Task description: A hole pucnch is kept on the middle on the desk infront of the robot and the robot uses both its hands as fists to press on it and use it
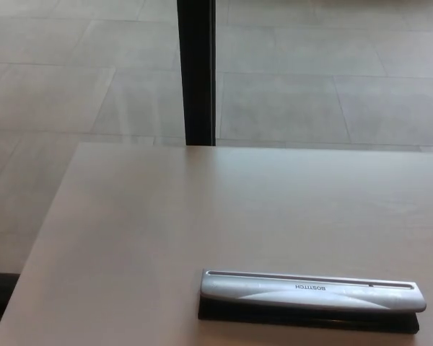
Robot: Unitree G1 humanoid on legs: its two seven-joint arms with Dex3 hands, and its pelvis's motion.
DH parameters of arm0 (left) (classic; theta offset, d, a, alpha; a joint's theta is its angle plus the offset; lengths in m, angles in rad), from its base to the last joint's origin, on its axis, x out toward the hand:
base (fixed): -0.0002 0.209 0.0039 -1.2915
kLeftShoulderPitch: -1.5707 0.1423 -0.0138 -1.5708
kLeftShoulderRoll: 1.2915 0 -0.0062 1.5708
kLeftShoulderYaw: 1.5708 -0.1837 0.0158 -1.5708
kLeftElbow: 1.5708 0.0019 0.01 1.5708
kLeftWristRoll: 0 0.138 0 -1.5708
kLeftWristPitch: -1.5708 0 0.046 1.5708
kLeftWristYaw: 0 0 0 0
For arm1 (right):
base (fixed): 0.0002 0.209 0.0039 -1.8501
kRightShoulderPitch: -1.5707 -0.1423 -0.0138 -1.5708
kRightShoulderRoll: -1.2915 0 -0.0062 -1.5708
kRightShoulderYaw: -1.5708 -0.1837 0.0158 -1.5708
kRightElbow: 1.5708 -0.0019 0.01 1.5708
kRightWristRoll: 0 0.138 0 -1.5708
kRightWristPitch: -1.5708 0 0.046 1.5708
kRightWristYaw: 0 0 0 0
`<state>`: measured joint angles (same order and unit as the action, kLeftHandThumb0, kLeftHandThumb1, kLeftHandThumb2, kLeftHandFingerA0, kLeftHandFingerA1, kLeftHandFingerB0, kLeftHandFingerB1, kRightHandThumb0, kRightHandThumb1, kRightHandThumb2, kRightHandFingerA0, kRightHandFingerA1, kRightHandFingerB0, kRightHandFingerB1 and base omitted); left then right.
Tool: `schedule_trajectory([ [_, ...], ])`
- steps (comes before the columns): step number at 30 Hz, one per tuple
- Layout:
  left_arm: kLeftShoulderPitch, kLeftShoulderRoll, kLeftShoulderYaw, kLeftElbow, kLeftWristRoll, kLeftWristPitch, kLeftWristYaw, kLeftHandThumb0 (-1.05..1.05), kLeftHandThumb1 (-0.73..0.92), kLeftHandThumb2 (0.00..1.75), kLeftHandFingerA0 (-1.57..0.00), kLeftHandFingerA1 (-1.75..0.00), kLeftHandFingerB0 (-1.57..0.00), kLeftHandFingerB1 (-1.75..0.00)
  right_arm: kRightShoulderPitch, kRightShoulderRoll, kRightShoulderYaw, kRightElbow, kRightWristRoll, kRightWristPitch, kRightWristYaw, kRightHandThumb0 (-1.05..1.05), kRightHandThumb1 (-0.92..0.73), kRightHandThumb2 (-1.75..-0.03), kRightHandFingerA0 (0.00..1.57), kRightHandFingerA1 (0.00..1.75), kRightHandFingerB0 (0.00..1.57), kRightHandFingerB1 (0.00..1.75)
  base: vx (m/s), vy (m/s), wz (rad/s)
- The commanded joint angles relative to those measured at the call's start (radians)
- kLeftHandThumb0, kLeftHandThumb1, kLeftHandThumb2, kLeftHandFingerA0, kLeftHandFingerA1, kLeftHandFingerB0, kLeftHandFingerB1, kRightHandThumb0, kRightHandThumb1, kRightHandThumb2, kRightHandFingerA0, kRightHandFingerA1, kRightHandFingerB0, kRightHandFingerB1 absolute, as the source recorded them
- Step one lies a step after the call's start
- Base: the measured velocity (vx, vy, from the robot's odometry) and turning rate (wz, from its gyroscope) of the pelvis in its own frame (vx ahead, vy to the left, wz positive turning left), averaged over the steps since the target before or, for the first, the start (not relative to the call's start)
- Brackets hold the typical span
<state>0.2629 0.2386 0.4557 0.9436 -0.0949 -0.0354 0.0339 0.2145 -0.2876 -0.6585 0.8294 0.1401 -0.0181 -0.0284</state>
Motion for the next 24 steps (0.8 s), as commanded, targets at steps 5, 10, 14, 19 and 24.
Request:
schedule_trajectory([
  [5,-0.108,0.065,0.316,-0.195,-0.232,0.082,0.223,-0.5,0.58,0.8,-1.02,-0.72,-0.69,-0.7,-0.178,-0.244,-0.425,0.044,0.358,0.077,-0.132,-0.44,-0.75,-0.67,0.56,0.77,0.18,0.48,0.0,0.0,0.0],
  [10,-0.265,0.133,0.373,-0.342,-0.224,0.082,0.263,-0.58,0.6,0.77,-1.18,-0.84,-0.76,-0.68,-0.261,-0.343,-0.456,0.005,0.321,0.097,-0.171,-0.31,-0.67,-0.9,0.98,0.86,0.42,0.55,0.0,-0.003,0.01],
  [14,-0.459,0.142,0.368,-0.494,-0.216,-0.109,0.247,-0.59,0.64,0.81,-1.04,-1.42,-1.01,-0.75,-0.363,-0.374,-0.458,-0.099,0.331,0.04,-0.111,-0.22,-0.51,-1.2,1.18,1.22,0.85,0.87,0.0,0.0,0.0],
  [19,-0.594,0.085,0.273,-0.857,-0.164,0.071,0.327,-0.48,0.45,0.93,-1.04,-1.49,-1.02,-1.04,-0.413,-0.252,-0.409,-0.522,0.393,0.129,-0.147,-0.31,-0.43,-1.18,1.12,1.63,0.94,1.05,0.0,0.0,0.0],
  [24,-0.628,-0.046,0.071,-1.151,-0.118,0.091,0.281,-0.12,0.76,0.9,-0.84,-1.75,-0.66,-1.24,-0.432,-0.144,-0.226,-0.958,0.423,0.195,-0.183,-0.41,-0.32,-1.16,1.17,1.69,0.99,1.09,0.0,0.0,0.0],
])
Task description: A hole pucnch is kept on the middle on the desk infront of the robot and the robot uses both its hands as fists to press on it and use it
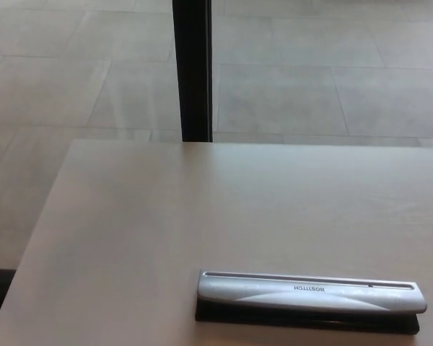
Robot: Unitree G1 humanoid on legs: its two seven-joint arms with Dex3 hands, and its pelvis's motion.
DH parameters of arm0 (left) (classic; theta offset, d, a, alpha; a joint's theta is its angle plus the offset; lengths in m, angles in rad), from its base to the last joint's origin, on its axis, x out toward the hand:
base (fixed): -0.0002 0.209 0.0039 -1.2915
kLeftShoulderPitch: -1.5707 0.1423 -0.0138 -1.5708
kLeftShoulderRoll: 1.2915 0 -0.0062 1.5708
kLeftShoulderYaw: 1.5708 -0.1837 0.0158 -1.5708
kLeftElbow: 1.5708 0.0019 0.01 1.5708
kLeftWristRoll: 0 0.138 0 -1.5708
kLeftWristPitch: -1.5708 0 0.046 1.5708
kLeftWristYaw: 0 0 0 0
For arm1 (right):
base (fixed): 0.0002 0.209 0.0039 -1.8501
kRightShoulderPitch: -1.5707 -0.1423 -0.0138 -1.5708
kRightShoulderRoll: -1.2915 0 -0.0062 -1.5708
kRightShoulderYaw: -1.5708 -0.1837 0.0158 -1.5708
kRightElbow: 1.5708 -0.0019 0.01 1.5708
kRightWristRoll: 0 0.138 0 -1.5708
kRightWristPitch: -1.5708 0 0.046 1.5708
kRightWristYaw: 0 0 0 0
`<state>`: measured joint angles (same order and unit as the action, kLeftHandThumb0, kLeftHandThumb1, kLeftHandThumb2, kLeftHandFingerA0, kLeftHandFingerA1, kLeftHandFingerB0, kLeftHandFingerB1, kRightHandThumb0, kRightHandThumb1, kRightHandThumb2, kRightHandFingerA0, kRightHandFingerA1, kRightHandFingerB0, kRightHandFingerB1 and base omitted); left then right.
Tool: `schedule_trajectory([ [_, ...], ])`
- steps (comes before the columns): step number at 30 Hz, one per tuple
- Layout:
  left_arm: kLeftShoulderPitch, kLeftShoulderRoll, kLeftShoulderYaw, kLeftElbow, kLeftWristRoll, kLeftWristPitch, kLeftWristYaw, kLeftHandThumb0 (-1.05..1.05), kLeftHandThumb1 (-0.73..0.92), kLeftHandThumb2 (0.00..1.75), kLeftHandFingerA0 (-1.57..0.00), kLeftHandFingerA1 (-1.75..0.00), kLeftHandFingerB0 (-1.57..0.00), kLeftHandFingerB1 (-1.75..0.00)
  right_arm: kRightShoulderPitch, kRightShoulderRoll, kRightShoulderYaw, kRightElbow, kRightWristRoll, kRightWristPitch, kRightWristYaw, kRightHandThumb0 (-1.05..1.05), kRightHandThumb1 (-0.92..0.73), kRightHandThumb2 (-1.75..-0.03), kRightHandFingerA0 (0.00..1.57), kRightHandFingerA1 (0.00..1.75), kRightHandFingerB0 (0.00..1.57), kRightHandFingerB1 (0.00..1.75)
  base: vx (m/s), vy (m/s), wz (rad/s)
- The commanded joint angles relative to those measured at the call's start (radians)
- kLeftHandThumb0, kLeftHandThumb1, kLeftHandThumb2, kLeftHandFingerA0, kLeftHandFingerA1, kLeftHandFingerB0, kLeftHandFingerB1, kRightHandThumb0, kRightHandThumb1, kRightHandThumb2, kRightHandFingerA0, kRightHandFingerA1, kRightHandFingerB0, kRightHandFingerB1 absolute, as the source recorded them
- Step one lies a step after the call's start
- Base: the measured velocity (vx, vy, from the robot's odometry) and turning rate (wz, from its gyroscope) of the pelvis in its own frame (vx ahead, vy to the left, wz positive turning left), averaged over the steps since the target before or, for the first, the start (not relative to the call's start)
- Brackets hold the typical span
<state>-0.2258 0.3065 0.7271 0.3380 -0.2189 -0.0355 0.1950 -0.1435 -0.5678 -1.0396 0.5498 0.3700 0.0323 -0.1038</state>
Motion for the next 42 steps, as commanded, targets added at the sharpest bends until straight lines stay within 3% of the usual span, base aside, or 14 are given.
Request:
schedule_trajectory([
  [1,-0.133,-0.151,-0.253,-0.615,-0.015,0.1,0.099,-0.12,0.77,0.91,-0.88,-1.75,-0.64,-1.2,-0.073,0.162,0.213,-0.767,0.207,0.144,-0.094,-0.44,-0.33,-1.08,1.18,1.62,1.06,1.0,0.0,0.0,0.0],
  [5,-0.11,-0.212,-0.334,-0.712,-0.081,0.121,0.052,-0.07,0.74,0.95,-1.08,-1.74,-0.64,-1.17,-0.054,0.221,0.306,-0.923,0.247,0.189,-0.107,-0.45,-0.37,-0.99,1.35,1.34,0.99,0.92,0.0,0.0,0.0],
  [7,-0.047,-0.229,-0.44,-0.794,-0.106,0.127,-0.029,-0.08,0.76,1.03,-0.84,-1.75,-0.56,-1.27,-0.011,0.27,0.425,-1.02,0.255,0.17,-0.045,-0.35,-0.44,-1.05,1.27,1.31,0.88,0.93,0.0,0.0,0.0],
  [10,-0.016,-0.245,-0.521,-0.806,-0.094,0.101,-0.097,-0.09,0.67,1.14,-0.89,-1.75,-0.62,-1.37,0.018,0.307,0.504,-1.104,0.27,0.222,-0.061,-0.34,-0.51,-1.1,1.24,1.34,0.86,1.05,0.0,0.0,0.0],
  [11,-0.005,-0.259,-0.557,-0.811,-0.09,0.104,-0.107,-0.16,0.61,1.21,-1.16,-1.47,-0.77,-1.14,0.024,0.327,0.532,-1.127,0.28,0.233,-0.067,-0.25,-0.62,-1.06,0.98,1.75,0.76,1.27,0.0,0.0,0.0],
  [12,0.01,-0.27,-0.625,-0.814,-0.054,0.114,-0.123,-0.13,0.54,1.25,-0.87,-1.75,-0.72,-1.45,0.044,0.37,0.592,-1.153,0.324,0.243,-0.051,-0.19,-0.71,-0.99,1.16,1.75,0.7,1.23,0.0,0.0,0.0],
  [13,0.015,-0.28,-0.652,-0.812,-0.055,0.117,-0.135,-0.11,0.53,1.29,-0.91,-1.75,-0.75,-1.45,0.056,0.384,0.62,-1.157,0.311,0.24,-0.032,-0.22,-0.76,-1.0,0.95,1.75,0.63,1.41,0.0,0.0,0.0],
  [16,0.026,-0.295,-0.706,-0.788,-0.045,0.107,-0.17,-0.12,0.53,1.33,-0.95,-1.75,-0.7,-1.59,0.08,0.414,0.674,-1.141,0.276,0.248,0.004,-0.22,-0.8,-0.94,0.94,1.75,0.58,1.44,0.0,0.0,0.0],
  [29,0.155,-0.459,-0.942,-0.674,-0.003,0.156,-0.105,-0.18,0.62,1.28,-0.99,-1.75,-0.61,-1.71,0.207,0.526,0.861,-0.982,0.06,0.23,0.036,-0.24,-0.65,-1.17,1.02,1.75,0.55,1.65,0.0,0.0,0.0],
  [33,0.18,-0.538,-1.007,-0.598,0.004,0.151,-0.069,-0.22,0.71,1.12,-0.95,-1.75,-0.54,-1.71,0.235,0.533,0.909,-0.95,0.075,0.193,0.093,-0.26,-0.68,-1.11,1.25,1.75,0.73,1.35,0.0,0.0,0.0],
  [35,0.184,-0.567,-1.043,-0.539,0.036,0.118,-0.052,-0.24,0.77,1.05,-0.93,-1.75,-0.49,-1.7,0.248,0.536,0.942,-0.942,0.063,0.193,0.097,-0.3,-0.69,-1.03,1.07,1.75,0.66,1.49,0.0,0.0,0.0],
  [36,0.181,-0.582,-1.064,-0.5,0.052,0.098,-0.035,-0.26,0.8,1.01,-0.92,-1.75,-0.48,-1.72,0.253,0.537,0.966,-0.933,0.048,0.185,0.102,-0.29,-0.68,-1.09,1.27,1.75,0.73,1.35,0.0,0.0,0.0],
  [39,0.17,-0.6,-1.091,-0.438,0.067,0.082,-0.006,-0.29,0.82,0.97,-0.92,-1.75,-0.47,-1.73,0.259,0.542,1.003,-0.92,0.021,0.17,0.1,-0.3,-0.67,-1.1,1.27,1.75,0.73,1.36,0.0,0.0,0.0],
  [42,0.162,-0.625,-1.104,-0.387,0.061,0.073,0.019,-0.28,0.84,0.94,-0.93,-1.75,-0.46,-1.71,0.252,0.539,1.026,-0.904,-0.004,0.171,0.093,-0.33,-0.68,-1.08,1.08,1.75,0.61,1.64,0.0,0.0,0.0],
])
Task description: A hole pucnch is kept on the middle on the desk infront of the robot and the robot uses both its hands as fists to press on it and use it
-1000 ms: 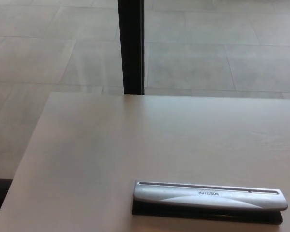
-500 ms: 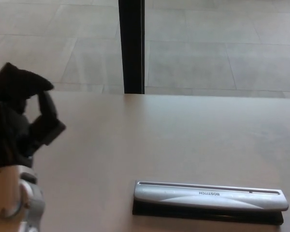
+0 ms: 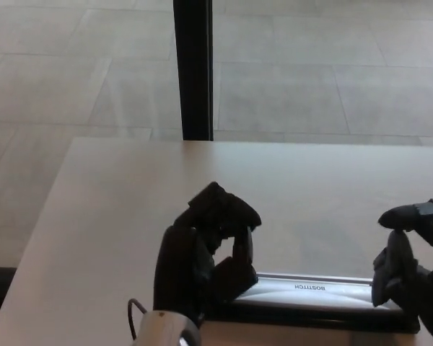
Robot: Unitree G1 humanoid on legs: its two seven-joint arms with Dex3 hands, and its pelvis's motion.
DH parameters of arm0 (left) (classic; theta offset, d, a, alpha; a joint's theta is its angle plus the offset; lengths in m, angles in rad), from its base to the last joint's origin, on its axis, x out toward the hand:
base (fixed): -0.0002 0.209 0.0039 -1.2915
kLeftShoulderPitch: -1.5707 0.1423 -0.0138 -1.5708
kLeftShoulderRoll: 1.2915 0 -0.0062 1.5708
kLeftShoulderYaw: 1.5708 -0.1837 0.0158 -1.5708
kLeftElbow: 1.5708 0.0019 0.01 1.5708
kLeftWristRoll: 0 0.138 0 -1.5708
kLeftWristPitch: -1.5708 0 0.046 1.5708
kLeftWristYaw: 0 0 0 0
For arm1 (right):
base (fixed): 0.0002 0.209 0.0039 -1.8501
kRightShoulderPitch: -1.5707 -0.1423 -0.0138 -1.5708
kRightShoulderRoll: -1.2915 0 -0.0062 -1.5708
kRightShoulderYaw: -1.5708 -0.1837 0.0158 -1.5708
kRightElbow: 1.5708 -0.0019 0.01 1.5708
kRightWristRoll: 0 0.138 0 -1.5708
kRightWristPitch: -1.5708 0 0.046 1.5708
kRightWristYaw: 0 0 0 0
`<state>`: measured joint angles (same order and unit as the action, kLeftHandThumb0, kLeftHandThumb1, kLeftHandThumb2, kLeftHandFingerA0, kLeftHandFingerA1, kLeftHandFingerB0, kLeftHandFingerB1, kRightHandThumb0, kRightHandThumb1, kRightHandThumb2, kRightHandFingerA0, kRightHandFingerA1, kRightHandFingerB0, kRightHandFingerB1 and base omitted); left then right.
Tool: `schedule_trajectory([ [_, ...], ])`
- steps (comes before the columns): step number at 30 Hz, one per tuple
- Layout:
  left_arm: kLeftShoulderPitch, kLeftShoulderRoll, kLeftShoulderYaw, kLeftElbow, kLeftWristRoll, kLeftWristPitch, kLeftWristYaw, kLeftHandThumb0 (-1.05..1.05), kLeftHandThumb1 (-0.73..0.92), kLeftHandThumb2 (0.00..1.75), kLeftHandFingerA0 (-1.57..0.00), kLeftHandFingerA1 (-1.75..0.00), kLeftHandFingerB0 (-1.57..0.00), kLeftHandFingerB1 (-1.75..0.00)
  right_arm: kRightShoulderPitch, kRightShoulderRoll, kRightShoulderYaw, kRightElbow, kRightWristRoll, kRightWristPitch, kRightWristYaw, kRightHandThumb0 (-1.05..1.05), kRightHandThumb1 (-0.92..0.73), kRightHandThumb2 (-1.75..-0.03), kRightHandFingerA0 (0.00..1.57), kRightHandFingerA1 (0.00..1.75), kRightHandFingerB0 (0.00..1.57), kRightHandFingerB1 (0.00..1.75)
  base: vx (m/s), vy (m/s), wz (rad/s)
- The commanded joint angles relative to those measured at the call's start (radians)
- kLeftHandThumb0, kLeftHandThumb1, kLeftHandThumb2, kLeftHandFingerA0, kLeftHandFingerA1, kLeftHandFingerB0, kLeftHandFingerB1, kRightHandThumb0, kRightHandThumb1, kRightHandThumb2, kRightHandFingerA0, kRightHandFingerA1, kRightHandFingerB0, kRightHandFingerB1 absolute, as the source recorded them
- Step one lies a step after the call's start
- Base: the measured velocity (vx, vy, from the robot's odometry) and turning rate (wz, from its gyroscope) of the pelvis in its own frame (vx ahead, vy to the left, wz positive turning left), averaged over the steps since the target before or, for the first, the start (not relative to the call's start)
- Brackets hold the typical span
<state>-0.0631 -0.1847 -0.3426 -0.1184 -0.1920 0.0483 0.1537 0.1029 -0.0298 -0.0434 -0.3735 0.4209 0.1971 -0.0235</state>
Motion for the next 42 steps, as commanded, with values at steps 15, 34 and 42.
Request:
schedule_trajectory([
  [15,-0.091,-0.195,-0.006,0.271,0.038,-0.059,0.148,-0.31,0.85,0.9,-0.89,-1.75,-0.45,-1.74,-0.135,0.002,0.001,0.18,-0.113,-0.057,0.007,-0.32,-0.75,-1.01,1.1,1.75,0.57,1.64,0.0,0.0,0.0],
  [34,-0.105,-0.3,-0.044,0.633,0.232,-0.45,0.514,-0.3,0.84,0.91,-0.98,-1.75,-0.51,-1.7,-0.084,0.155,0.012,0.683,-0.317,-0.599,-0.105,-0.36,-0.73,-0.99,1.03,1.75,0.64,1.75,0.0,0.0,0.0],
  [42,-0.204,-0.193,-0.153,0.773,0.485,-0.499,0.736,-0.2,0.83,0.97,-0.92,-1.75,-0.51,-1.7,-0.122,0.121,0.028,0.82,-0.579,-0.8,-0.373,-0.31,-0.71,-1.0,1.02,1.75,0.69,1.72,0.0,0.0,0.0],
])
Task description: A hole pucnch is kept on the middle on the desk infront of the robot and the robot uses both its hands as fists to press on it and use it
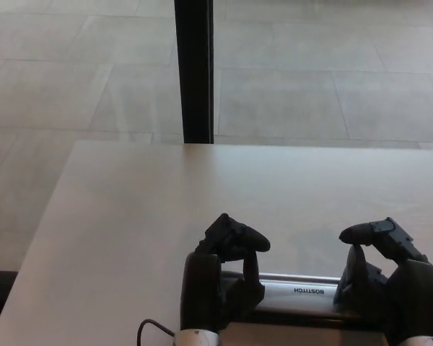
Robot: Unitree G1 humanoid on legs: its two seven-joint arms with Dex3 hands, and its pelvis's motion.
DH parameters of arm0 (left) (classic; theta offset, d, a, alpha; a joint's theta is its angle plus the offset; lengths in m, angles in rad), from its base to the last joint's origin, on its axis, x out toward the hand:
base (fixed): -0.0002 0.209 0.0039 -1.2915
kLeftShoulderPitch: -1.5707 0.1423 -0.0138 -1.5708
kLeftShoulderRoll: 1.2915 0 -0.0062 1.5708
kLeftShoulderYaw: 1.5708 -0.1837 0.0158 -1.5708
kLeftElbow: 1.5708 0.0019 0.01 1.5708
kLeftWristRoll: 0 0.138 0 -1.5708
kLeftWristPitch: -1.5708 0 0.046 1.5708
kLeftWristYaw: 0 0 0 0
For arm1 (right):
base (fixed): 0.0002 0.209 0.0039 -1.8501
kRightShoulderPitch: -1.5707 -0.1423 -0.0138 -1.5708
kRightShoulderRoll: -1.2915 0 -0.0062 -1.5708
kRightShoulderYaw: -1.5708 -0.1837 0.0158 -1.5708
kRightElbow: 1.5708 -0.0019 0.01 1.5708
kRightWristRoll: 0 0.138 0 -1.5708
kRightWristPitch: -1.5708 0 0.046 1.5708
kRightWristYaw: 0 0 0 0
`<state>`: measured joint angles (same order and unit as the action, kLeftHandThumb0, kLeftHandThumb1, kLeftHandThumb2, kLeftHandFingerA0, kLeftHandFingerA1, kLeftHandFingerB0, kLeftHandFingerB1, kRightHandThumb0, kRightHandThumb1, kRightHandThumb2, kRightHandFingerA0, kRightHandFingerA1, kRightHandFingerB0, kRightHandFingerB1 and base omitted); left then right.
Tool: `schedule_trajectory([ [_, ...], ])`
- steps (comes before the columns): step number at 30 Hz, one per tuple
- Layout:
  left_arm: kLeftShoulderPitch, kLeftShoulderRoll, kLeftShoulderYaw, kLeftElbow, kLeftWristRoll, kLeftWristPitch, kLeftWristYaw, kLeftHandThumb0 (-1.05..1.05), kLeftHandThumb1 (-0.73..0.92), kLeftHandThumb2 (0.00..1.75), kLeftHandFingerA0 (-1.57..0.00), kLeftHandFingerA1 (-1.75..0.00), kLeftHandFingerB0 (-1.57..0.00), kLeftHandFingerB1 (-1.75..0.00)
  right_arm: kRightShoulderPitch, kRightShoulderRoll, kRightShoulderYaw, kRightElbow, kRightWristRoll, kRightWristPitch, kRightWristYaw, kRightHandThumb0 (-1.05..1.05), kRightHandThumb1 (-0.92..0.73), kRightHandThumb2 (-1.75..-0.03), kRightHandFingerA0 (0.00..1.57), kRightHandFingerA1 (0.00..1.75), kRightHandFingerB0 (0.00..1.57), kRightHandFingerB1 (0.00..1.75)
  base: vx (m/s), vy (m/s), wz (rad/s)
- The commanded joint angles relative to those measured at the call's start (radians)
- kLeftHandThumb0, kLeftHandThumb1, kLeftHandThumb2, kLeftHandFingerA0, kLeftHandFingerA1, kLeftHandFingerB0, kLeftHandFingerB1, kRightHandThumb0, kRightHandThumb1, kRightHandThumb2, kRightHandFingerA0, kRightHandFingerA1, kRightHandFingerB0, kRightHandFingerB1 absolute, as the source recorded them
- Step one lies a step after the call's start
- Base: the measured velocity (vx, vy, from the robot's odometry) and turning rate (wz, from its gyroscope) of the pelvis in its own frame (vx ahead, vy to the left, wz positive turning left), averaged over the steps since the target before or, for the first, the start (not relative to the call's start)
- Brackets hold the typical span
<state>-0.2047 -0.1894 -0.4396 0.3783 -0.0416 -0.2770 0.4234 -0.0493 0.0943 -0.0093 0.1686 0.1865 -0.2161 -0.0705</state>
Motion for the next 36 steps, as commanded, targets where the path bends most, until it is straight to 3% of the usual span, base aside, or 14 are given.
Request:
schedule_trajectory([
  [1,-0.087,-0.147,-0.102,0.3,0.406,-0.16,0.504,-0.18,0.84,0.96,-0.9,-1.75,-0.53,-1.62,0.024,-0.026,0.006,0.307,-0.416,-0.407,-0.403,-0.3,-0.69,-1.02,1.02,1.75,0.7,1.71,0.0,0.0,0.0],
  [5,-0.176,-0.003,-0.266,0.344,0.585,-0.16,0.487,-0.16,0.71,0.98,-0.83,-1.75,-0.62,-1.43,-0.002,-0.097,0.06,0.409,-0.56,-0.438,-0.558,-0.23,-0.7,-1.05,0.98,1.75,0.76,1.43,0.0,0.0,0.0],
  [6,-0.228,0.036,-0.341,0.379,0.668,-0.159,0.522,-0.19,0.63,0.96,-0.91,-1.75,-0.65,-1.67,-0.013,-0.137,0.089,0.452,-0.624,-0.47,-0.63,-0.21,-0.68,-1.03,0.95,1.75,0.78,1.4,0.0,0.0,0.0],
  [11,-0.319,0.078,-0.458,0.444,0.768,-0.117,0.591,-0.13,0.48,1.19,-0.96,-1.75,-0.7,-1.75,-0.038,-0.185,0.141,0.529,-0.676,-0.465,-0.701,-0.42,-0.87,-0.64,0.98,1.75,0.73,1.65,0.0,0.0,0.0],
  [12,-0.357,0.092,-0.51,0.468,0.816,-0.078,0.616,-0.16,0.41,1.17,-0.99,-1.75,-0.73,-1.75,-0.03,-0.197,0.159,0.544,-0.662,-0.435,-0.652,-0.44,-0.61,-0.95,1.22,1.45,1.02,1.32,0.0,0.0,0.0],
  [13,-0.379,0.1,-0.54,0.485,0.84,-0.067,0.629,-0.23,0.46,1.07,-1.01,-1.75,-0.74,-1.75,-0.024,-0.217,0.183,0.54,-0.674,-0.399,-0.624,-0.28,-0.78,-0.61,0.92,1.75,0.67,1.74,0.0,0.0,0.0],
  [15,-0.395,0.104,-0.564,0.501,0.847,-0.065,0.643,-0.23,0.46,1.07,-1.01,-1.75,-0.74,-1.75,-0.025,-0.235,0.205,0.545,-0.69,-0.389,-0.621,-0.28,-0.78,-0.61,0.92,1.75,0.67,1.74,0.0,0.0,0.0],
  [16,-0.405,0.108,-0.584,0.505,0.854,-0.055,0.633,-0.27,0.51,1.02,-1.01,-1.75,-0.74,-1.75,-0.014,-0.249,0.225,0.516,-0.703,-0.304,-0.595,-0.48,-0.56,-0.94,1.18,1.42,0.94,1.27,0.0,0.0,0.0],
  [17,-0.413,0.111,-0.598,0.509,0.864,-0.046,0.642,-0.28,0.52,1.0,-1.01,-1.75,-0.76,-1.7,-0.019,-0.263,0.247,0.525,-0.73,-0.279,-0.616,-0.28,-0.66,-0.63,0.85,1.75,0.63,1.6,0.0,0.0,0.0],
  [22,-0.441,0.115,-0.637,0.527,0.866,-0.048,0.681,-0.23,0.47,1.11,-1.05,-1.75,-0.77,-1.71,-0.04,-0.284,0.283,0.601,-0.742,-0.303,-0.682,-0.28,-0.76,-0.62,0.86,1.75,0.66,1.58,0.0,0.0,0.0],
  [23,-0.447,0.116,-0.641,0.528,0.864,-0.046,0.683,-0.19,0.41,1.16,-1.06,-1.75,-0.77,-1.71,-0.048,-0.288,0.296,0.612,-0.756,-0.289,-0.709,-0.38,-0.55,-0.95,1.18,1.37,0.9,1.19,0.0,0.0,0.0],
  [24,-0.449,0.116,-0.643,0.53,0.862,-0.045,0.686,-0.19,0.41,1.16,-1.06,-1.75,-0.77,-1.71,-0.052,-0.29,0.301,0.616,-0.762,-0.282,-0.721,-0.38,-0.55,-0.95,1.18,1.37,0.9,1.19,0.0,0.0,0.0],
  [25,-0.455,0.119,-0.647,0.528,0.86,-0.038,0.682,-0.15,0.39,1.16,-1.05,-1.75,-0.75,-1.68,-0.05,-0.283,0.284,0.634,-0.724,-0.331,-0.699,-0.28,-0.74,-0.66,0.87,1.75,0.71,1.5,0.0,0.0,0.0],
  [36,-0.526,0.117,-0.721,0.575,0.874,-0.017,0.74,-0.24,0.43,1.14,-1.07,-1.75,-0.79,-1.61,-0.111,-0.322,0.371,0.694,-0.802,-0.235,-0.783,-0.34,-0.78,-0.63,0.84,1.75,0.59,1.64,0.0,0.0,0.0],
])
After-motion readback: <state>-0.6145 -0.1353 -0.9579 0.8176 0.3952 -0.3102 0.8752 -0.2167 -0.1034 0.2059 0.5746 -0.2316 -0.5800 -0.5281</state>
